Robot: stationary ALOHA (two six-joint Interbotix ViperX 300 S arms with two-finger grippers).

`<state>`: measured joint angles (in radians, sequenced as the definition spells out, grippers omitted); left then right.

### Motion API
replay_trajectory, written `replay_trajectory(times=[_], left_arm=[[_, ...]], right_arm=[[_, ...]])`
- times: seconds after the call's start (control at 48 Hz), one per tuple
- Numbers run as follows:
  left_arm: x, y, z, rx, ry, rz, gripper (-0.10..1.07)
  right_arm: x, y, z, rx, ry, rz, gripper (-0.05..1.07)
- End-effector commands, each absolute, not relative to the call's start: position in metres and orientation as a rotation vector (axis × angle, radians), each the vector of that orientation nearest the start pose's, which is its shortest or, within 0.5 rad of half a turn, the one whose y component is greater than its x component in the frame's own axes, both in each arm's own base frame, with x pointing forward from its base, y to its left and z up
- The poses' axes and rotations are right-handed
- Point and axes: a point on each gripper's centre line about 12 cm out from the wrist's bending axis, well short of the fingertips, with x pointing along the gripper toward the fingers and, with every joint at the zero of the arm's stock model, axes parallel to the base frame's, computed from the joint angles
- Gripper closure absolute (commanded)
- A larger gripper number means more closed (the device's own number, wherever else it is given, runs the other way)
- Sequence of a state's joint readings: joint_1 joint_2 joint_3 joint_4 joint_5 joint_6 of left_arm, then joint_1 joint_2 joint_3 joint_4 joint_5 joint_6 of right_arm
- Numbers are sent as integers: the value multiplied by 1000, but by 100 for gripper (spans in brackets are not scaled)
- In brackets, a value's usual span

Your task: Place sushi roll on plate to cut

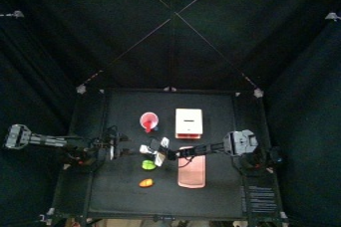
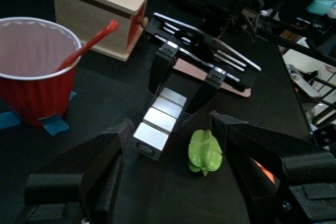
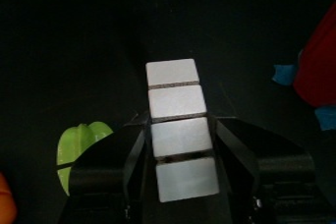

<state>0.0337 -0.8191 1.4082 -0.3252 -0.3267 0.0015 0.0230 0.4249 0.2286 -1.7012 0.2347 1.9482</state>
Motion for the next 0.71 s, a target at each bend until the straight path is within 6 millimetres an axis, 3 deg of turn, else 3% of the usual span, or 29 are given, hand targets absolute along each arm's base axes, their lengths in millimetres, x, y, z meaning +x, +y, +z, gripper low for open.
replay_trajectory(times=[0.0,0.396,0.688], left_arm=[[187,19,183,-291,235,178,0],[186,21,181,-288,238,187,0],[186,21,181,-293,239,188,0]], right_arm=[[509,-20,160,179,520,-296,46],[472,-17,180,293,512,-399,46],[426,-1,174,362,561,-545,46]])
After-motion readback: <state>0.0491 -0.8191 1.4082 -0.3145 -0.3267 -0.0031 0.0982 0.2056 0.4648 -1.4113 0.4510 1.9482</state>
